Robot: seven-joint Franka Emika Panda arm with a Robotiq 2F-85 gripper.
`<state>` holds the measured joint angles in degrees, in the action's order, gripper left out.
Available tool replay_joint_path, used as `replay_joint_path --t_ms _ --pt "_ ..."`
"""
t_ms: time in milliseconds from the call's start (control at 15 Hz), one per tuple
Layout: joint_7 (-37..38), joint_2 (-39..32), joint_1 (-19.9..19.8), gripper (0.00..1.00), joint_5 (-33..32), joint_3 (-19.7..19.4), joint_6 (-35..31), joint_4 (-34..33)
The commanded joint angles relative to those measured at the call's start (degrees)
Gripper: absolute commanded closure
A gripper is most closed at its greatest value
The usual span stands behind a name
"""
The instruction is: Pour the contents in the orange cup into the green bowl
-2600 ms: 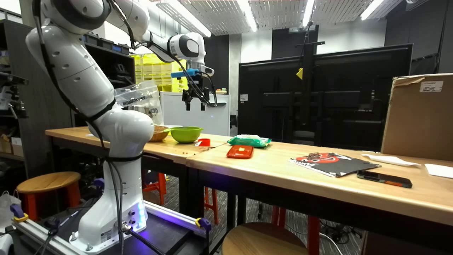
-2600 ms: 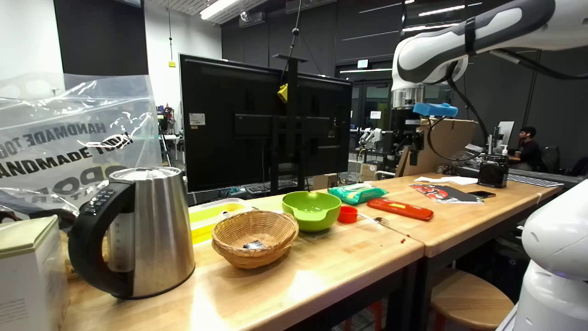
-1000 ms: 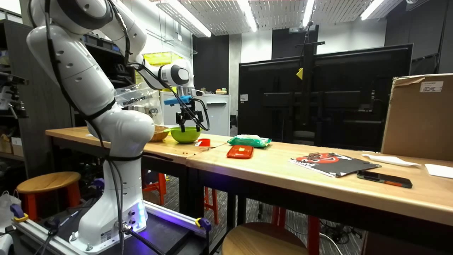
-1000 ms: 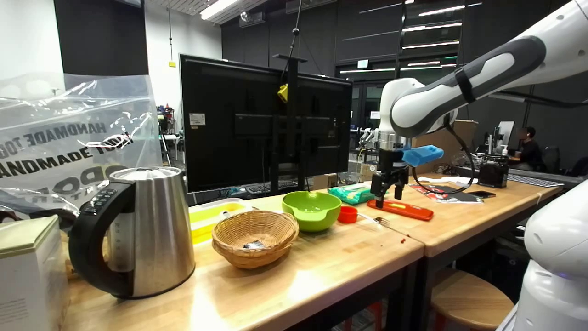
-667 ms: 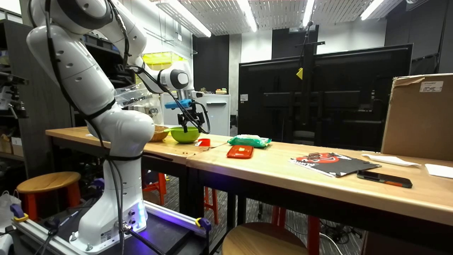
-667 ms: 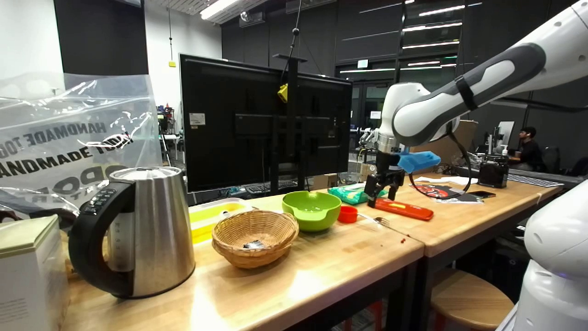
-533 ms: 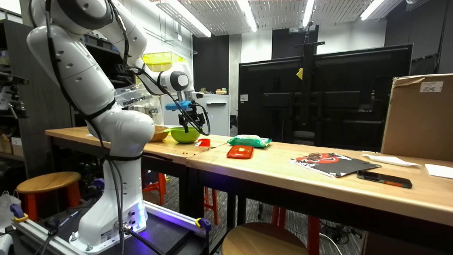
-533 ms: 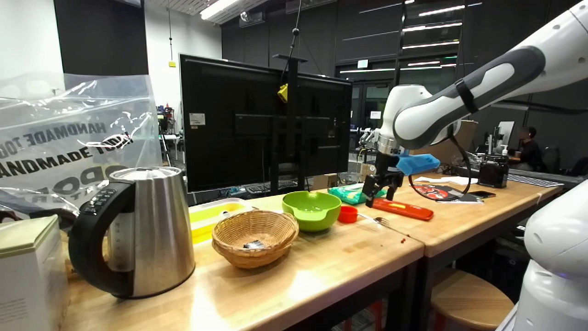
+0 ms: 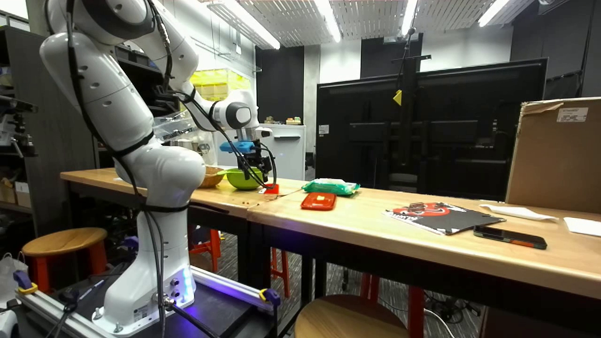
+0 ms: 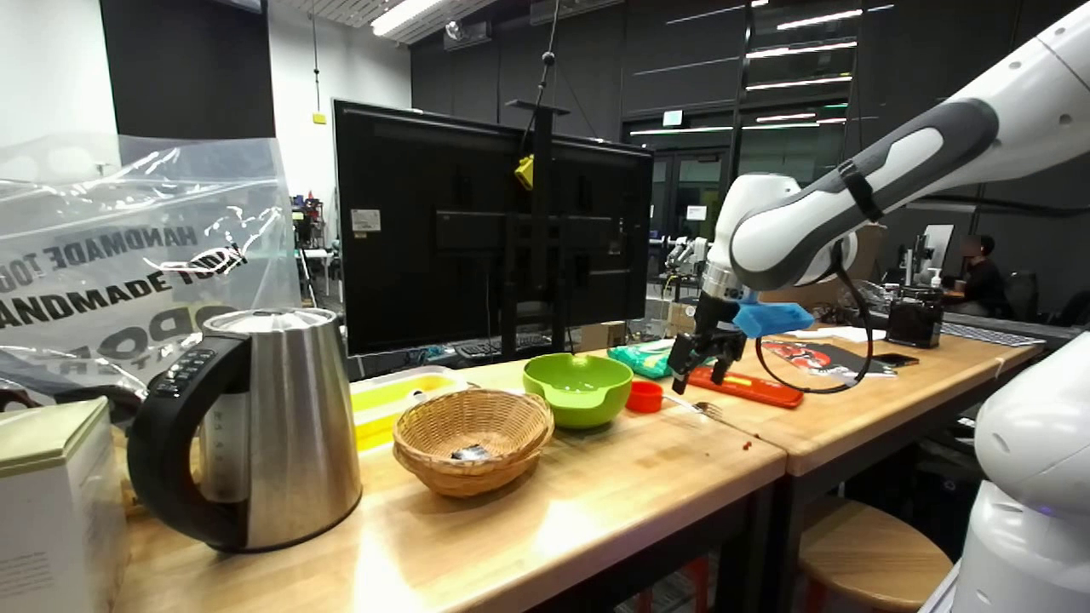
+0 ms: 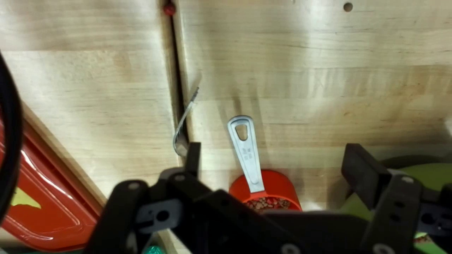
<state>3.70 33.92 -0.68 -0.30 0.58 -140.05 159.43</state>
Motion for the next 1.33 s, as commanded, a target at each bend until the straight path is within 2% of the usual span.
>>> replay_joint_path --t_ms 0,467,1267 --pt "-5.73 -0.70 1.65 0.00 0.90 -2.49 1.21 -0.09" --pt "-12.87 -1.80 2.44 0.00 0.65 -4.56 4.54 -0.07" --pt "-13.91 -7.32 1.90 0.00 -2.25 -2.86 6.58 -4.35"
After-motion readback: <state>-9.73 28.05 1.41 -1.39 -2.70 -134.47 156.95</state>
